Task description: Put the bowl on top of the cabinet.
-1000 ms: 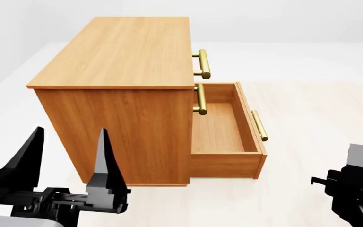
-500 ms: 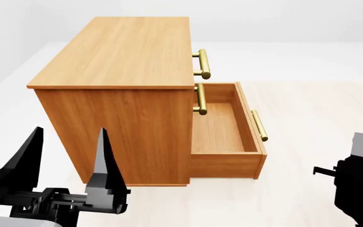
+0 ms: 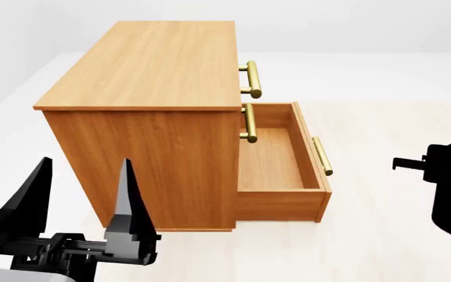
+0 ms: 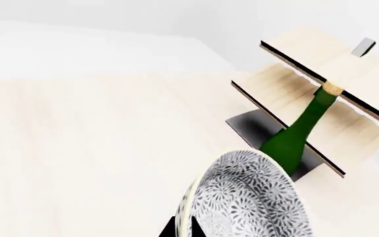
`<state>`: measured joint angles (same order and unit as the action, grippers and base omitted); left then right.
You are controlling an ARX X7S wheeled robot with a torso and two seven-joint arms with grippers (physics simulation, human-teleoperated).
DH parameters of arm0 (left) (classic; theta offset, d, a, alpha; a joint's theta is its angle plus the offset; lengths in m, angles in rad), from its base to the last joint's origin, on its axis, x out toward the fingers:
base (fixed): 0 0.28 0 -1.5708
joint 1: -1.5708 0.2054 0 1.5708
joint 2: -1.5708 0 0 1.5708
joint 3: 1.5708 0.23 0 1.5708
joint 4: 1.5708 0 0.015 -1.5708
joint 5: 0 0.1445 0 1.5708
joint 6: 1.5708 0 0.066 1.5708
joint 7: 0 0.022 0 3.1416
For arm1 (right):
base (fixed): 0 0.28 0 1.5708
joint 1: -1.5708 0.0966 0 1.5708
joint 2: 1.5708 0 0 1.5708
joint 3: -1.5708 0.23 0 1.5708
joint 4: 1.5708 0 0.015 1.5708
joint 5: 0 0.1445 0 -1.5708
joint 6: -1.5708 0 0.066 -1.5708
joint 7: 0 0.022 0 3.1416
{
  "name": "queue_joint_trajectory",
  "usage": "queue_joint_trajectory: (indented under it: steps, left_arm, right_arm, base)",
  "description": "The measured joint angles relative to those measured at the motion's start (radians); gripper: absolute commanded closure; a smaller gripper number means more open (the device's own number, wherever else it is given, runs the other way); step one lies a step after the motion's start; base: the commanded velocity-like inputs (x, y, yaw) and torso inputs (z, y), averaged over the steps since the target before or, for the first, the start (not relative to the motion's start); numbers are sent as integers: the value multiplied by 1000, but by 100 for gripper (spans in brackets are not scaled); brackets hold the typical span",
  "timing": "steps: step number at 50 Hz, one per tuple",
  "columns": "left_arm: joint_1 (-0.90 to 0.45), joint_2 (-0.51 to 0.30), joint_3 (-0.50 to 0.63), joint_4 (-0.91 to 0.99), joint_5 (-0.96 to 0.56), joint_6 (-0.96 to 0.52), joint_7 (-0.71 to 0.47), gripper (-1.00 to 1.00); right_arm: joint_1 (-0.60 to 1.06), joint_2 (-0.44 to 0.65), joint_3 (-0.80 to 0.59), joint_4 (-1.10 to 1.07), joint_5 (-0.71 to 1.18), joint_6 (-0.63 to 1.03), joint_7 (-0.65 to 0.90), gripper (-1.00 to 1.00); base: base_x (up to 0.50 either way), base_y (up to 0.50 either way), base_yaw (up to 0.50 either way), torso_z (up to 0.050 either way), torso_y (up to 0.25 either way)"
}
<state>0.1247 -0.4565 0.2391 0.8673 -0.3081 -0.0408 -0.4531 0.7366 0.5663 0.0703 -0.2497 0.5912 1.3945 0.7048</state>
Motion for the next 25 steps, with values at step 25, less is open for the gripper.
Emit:
queue_joint_trajectory:
  steps: [25]
  left_arm:
    - [-4, -6, 5, 3, -2, -2, -8, -100]
  right_arm:
    - [351, -5, -151, 26, 107, 124, -31, 100]
  base:
    - [0, 0, 0, 0, 0]
